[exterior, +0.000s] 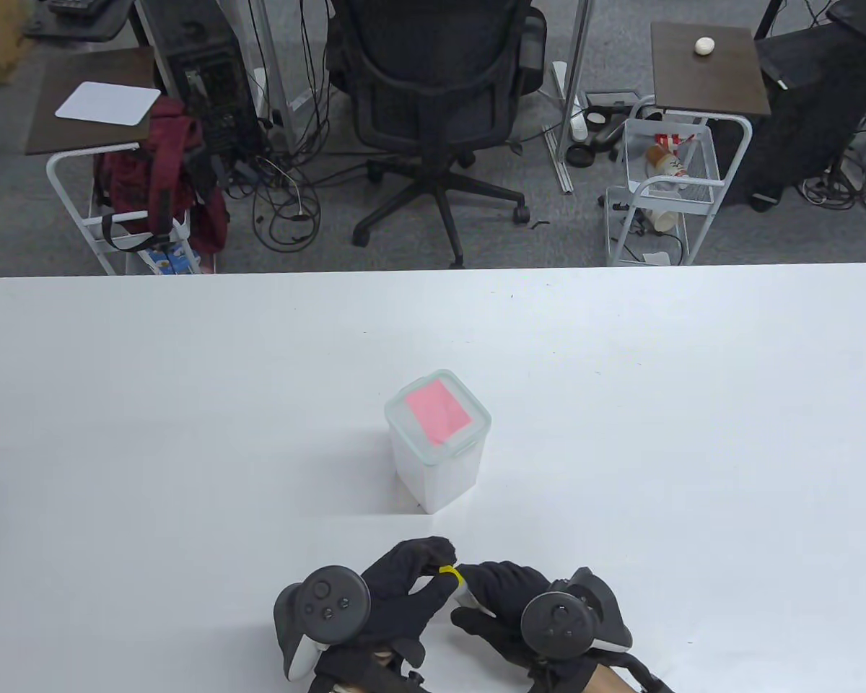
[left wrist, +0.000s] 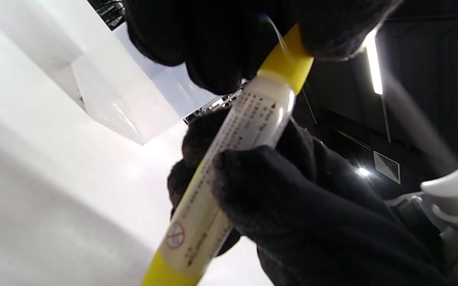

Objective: Squeeze liquid glue on card and attach to container

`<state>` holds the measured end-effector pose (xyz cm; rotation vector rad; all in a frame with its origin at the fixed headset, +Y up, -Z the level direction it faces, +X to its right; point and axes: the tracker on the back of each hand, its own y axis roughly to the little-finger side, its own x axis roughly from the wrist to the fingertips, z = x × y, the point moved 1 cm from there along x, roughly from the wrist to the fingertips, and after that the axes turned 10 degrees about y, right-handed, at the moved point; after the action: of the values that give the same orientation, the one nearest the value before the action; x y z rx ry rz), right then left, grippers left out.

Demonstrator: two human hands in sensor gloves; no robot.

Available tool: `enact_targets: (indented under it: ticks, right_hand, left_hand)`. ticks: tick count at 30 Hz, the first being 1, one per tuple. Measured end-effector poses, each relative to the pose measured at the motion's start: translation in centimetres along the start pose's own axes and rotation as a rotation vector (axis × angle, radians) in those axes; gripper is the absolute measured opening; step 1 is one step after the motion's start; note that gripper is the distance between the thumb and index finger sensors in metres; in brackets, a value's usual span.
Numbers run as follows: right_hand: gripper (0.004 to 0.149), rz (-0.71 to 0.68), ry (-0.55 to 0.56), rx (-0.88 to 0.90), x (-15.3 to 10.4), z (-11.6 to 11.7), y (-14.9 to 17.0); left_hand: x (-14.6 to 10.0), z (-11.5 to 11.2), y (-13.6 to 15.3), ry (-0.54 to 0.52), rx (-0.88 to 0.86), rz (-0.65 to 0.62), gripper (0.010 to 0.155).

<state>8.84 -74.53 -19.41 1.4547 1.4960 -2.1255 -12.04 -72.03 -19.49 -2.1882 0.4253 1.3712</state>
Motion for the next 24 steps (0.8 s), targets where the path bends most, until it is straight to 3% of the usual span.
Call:
enact_targets:
  ticks: [8,11,24]
  right_hand:
    - [0.055,0.015,0.057,-0.03,0.1,-0.7,0.2]
    - [0.055,0.019,0.066,-0.047,0.1,-0.8,0.3]
    - [0.054,0.043,0.049,-0.062,0.4,-0.7,1.3]
  left_hand:
    - [1.1,-0.5,-0.5,0.081,-0.011,0.004,0.055]
    - [1.7,-0.3,-0.7,0.04,0.008,0.018,0.051]
    - [3.0,-0.5,-0.1,0.091,-0.045,-0.029,0.045]
